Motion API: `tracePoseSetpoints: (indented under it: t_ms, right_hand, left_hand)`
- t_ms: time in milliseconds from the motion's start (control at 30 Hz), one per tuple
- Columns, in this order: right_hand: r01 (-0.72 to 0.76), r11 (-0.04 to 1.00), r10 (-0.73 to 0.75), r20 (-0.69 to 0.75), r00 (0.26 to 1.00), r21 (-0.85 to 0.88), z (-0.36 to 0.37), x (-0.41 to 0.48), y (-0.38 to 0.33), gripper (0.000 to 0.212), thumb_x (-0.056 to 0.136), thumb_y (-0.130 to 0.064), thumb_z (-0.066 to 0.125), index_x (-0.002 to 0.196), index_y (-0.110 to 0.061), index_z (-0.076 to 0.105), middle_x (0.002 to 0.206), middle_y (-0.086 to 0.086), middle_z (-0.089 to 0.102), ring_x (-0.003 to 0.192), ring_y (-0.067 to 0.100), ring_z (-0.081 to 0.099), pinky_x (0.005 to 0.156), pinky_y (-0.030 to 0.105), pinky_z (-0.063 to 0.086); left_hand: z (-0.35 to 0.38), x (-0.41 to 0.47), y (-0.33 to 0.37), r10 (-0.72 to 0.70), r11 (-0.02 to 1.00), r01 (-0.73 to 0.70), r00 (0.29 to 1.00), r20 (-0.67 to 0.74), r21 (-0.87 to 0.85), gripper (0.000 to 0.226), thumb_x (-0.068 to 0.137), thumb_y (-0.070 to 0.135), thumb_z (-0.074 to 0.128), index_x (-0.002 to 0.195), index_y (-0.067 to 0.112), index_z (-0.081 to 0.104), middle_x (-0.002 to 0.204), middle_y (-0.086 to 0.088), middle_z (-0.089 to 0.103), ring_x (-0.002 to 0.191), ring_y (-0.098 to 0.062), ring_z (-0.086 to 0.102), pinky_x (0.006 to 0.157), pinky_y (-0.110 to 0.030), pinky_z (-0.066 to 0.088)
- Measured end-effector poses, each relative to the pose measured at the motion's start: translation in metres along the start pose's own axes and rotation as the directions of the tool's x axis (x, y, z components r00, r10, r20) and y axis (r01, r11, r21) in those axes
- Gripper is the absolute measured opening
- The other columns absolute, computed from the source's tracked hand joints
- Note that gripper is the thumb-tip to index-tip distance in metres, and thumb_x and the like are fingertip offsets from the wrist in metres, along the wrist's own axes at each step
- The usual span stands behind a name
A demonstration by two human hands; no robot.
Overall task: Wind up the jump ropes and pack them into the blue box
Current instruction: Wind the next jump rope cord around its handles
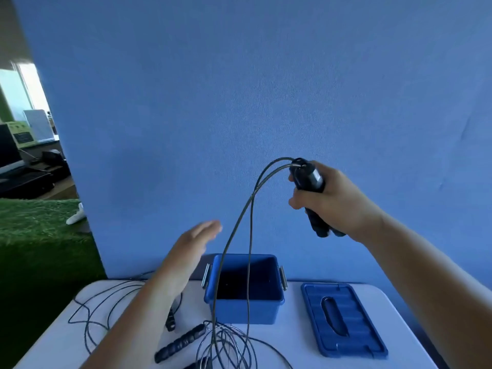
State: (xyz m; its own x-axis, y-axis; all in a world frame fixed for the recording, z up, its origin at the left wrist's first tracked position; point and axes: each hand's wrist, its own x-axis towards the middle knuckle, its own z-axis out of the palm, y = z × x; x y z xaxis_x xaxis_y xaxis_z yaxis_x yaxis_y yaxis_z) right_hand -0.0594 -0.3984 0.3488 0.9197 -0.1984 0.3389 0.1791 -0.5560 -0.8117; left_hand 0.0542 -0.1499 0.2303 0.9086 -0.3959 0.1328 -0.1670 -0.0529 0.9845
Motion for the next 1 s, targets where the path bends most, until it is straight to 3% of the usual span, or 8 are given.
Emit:
tracePoseSetpoints:
  t_ms: [67,133,233,300,400,567,733,1000]
  right_hand:
    - [0.007,0.999,-0.006,0.012,1.000,-0.054,0.005,0.002,0.002,0.030,0.071,-0.023,0.077,0.092,-0.020,0.055,0.068,0.002,0.052,0.050,0.022,0.044,0.048,0.034,0.040]
    - [0.021,0.987,-0.021,0.004,1.000,-0.161,0.012,0.004,0.004,0.028,0.078,-0.018,0.077,0.089,-0.023,0.052,0.070,-0.003,0.052,0.054,0.020,0.045,0.049,0.030,0.040]
    - [0.075,0.947,-0.083,-0.012,0.996,-0.312,0.019,0.003,0.006,0.034,0.078,-0.023,0.078,0.100,-0.025,0.052,0.079,-0.004,0.061,0.063,0.020,0.053,0.052,0.027,0.041]
    - [0.058,0.939,-0.059,0.009,0.998,-0.338,0.024,-0.001,0.011,0.039,0.077,-0.025,0.079,0.105,-0.026,0.053,0.080,-0.003,0.062,0.064,0.021,0.056,0.049,0.026,0.043]
    - [-0.045,0.998,0.051,0.109,0.993,-0.054,0.032,-0.012,0.020,0.031,0.078,-0.020,0.077,0.098,-0.025,0.055,0.067,0.005,0.053,0.047,0.026,0.048,0.039,0.026,0.037]
    - [-0.048,0.943,-0.004,0.156,0.988,0.328,0.050,-0.032,0.033,0.016,0.083,-0.001,0.067,0.092,-0.014,0.061,0.061,-0.004,0.059,0.047,0.013,0.055,0.049,0.021,0.047]
    - [-0.100,0.824,0.063,0.085,0.994,0.557,0.051,-0.036,0.040,0.031,0.073,-0.009,0.059,0.102,-0.006,0.067,0.082,0.007,0.063,0.075,0.024,0.057,0.076,0.037,0.052]
    - [-0.082,0.646,0.137,-0.010,0.991,0.759,0.035,-0.037,0.039,0.032,0.074,-0.006,0.055,0.103,-0.009,0.069,0.087,0.009,0.061,0.077,0.021,0.057,0.081,0.040,0.052]
  left_hand:
    - [0.011,-0.005,0.043,0.116,0.983,-0.096,0.985,0.125,-0.159,0.096,0.061,0.082,0.066,0.139,0.029,0.058,0.135,0.018,0.065,0.129,0.003,0.055,0.113,-0.033,0.037]
    - [0.029,-0.013,0.080,0.206,0.974,-0.178,0.949,0.237,-0.137,0.105,0.062,0.082,0.072,0.147,0.025,0.049,0.138,0.010,0.065,0.130,-0.003,0.057,0.107,-0.022,0.042]
    - [0.055,-0.016,0.096,0.289,0.956,-0.291,0.916,0.279,-0.036,0.045,0.097,0.030,0.067,0.137,0.011,0.056,0.105,-0.014,0.073,0.094,-0.025,0.072,0.093,-0.026,0.056]
    - [0.065,-0.018,0.098,0.282,0.959,-0.277,0.940,0.189,-0.054,0.023,0.103,0.020,0.058,0.118,0.004,0.061,0.067,-0.005,0.056,0.054,-0.023,0.056,0.072,-0.043,0.062]
    - [0.072,-0.018,0.088,0.236,0.972,-0.231,0.960,0.148,-0.047,0.024,0.106,0.028,0.053,0.094,0.008,0.056,0.056,0.008,0.033,0.047,-0.014,0.029,0.049,-0.030,0.040]
    - [0.085,-0.026,0.071,0.195,0.974,-0.173,0.970,0.147,-0.147,0.037,0.104,0.039,0.051,0.074,0.018,0.043,0.056,0.010,0.026,0.051,-0.013,0.020,0.053,-0.037,0.014]
    - [0.076,-0.026,0.055,0.192,0.968,-0.157,0.964,0.181,-0.194,0.044,0.098,0.053,0.051,0.071,0.021,0.036,0.060,0.007,0.018,0.053,-0.015,0.011,0.051,-0.030,0.010]
    - [0.071,-0.036,0.040,0.156,0.978,-0.115,0.956,0.246,-0.175,0.035,0.100,0.049,0.053,0.080,0.022,0.060,0.069,-0.004,0.018,0.058,-0.018,0.013,0.057,-0.040,0.008]
